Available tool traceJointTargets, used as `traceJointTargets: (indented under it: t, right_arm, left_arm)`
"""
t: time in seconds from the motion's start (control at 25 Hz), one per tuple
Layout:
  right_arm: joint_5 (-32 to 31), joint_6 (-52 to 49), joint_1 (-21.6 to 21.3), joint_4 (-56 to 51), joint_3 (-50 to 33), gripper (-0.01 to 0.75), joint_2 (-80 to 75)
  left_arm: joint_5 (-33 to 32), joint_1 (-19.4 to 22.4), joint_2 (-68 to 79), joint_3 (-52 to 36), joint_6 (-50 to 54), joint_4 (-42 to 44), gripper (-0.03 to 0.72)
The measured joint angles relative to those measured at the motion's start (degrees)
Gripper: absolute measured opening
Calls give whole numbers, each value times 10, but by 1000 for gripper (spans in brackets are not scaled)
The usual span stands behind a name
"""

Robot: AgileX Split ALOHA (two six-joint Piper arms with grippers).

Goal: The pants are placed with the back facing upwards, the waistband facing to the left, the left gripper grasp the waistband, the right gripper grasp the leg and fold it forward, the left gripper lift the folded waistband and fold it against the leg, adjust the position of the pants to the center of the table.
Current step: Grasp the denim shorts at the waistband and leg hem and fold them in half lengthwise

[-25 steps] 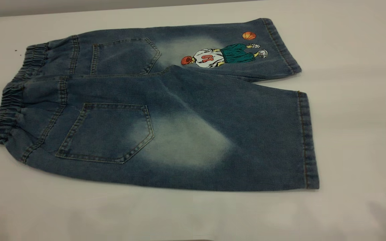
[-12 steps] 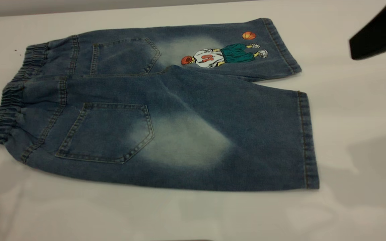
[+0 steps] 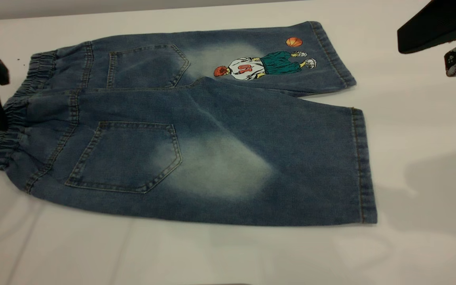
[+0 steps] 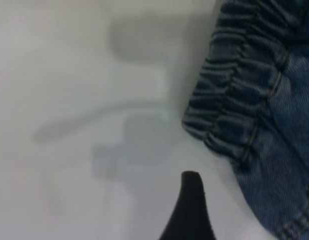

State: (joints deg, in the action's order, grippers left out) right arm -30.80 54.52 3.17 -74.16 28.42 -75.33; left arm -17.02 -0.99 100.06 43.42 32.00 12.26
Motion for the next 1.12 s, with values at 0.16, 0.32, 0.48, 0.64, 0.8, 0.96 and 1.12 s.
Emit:
traceJointTargets:
  t: [0.16,0.32,0.48,0.64,0.8,0.96,1.12]
  right_arm:
    - [9,1,0,0,0,517,0]
    - [10,1,0,0,0,517,0]
    - [12,2,0,0,0,517,0]
    - [12,2,0,0,0,517,0]
    - [12,2,0,0,0,517,0]
    - [12,2,0,0,0,517,0]
    - [12,2,0,-1,0,517,0]
  left_arm:
    - [2,3,28,10,-1,1,554]
    - [24,18,61,11,-1,2,554]
    - [43,28,87,11,-1,5,554]
    - [92,28,113,11,-2,7,554]
    - [122,28,143,13,-2,7,554]
    - [127,28,152,16,-2,5,517]
    - [150,28,154,17,-2,3,277]
